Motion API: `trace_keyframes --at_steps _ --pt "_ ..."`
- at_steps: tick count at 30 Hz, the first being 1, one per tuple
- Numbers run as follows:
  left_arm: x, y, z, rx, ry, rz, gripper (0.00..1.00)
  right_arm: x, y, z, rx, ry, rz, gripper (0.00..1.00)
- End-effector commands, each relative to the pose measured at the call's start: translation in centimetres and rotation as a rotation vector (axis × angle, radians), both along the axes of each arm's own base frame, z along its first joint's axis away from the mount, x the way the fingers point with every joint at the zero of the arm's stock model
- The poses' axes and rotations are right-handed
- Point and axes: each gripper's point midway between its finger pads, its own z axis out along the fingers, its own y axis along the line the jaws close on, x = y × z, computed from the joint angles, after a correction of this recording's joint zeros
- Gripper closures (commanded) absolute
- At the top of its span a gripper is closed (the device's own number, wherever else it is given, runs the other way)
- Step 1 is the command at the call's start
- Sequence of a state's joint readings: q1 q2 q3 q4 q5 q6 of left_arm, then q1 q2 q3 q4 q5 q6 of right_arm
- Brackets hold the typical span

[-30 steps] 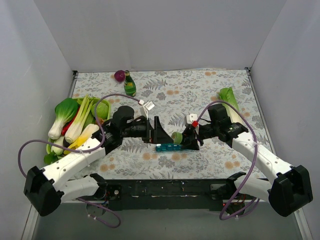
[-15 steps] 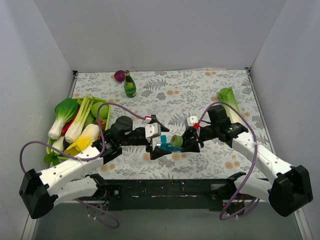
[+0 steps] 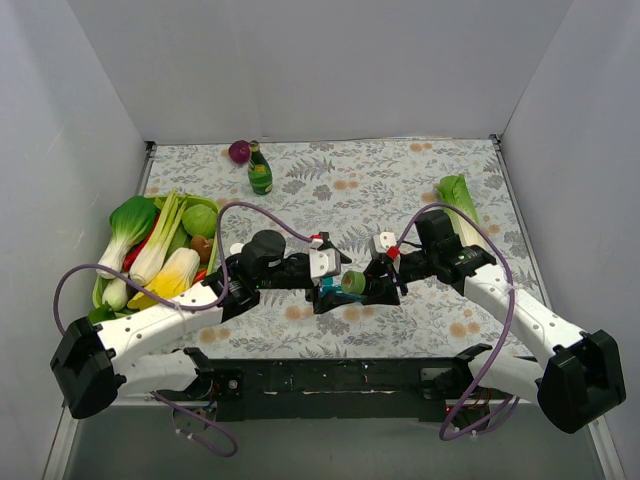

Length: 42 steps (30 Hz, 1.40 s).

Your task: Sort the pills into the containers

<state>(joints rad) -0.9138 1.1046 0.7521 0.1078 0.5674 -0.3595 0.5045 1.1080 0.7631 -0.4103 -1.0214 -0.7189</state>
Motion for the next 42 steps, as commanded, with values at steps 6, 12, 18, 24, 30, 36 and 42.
trace_keyframes --at_steps 6,12,18,24,30,36,42 --pt "0.6 -0.9 0.2 0.008 0.018 0.016 0.29 0.1 0.7 2.1 0.059 -0.046 0.037 0.98" --pt "0.9 -1.3 0.2 0.019 0.089 0.036 0.97 0.1 0.7 2.0 0.058 -0.044 0.035 0.98" --pt "1.0 -1.6 1.0 -0.001 0.457 0.187 1.00 0.6 0.5 1.8 0.041 -0.058 0.007 0.98" --pt "0.3 -1.6 0.3 -0.047 1.174 0.416 1.00 1.7 0.3 1.4 0.007 -0.087 -0.050 0.98" --pt "-0.4 -3.7 0.7 -0.012 1.672 0.441 1.00 2.2 0.4 1.3 -0.003 -0.080 -0.072 0.98" --pt "1.3 -4.7 0.7 0.089 1.634 0.494 1.00 2.9 0.0 0.9 -0.033 -0.098 -0.114 0.99" --pt "2.2 -2.5 -0.7 0.173 1.670 0.523 1.00 3.8 -0.6 0.3 -0.067 -0.134 -0.173 0.99"
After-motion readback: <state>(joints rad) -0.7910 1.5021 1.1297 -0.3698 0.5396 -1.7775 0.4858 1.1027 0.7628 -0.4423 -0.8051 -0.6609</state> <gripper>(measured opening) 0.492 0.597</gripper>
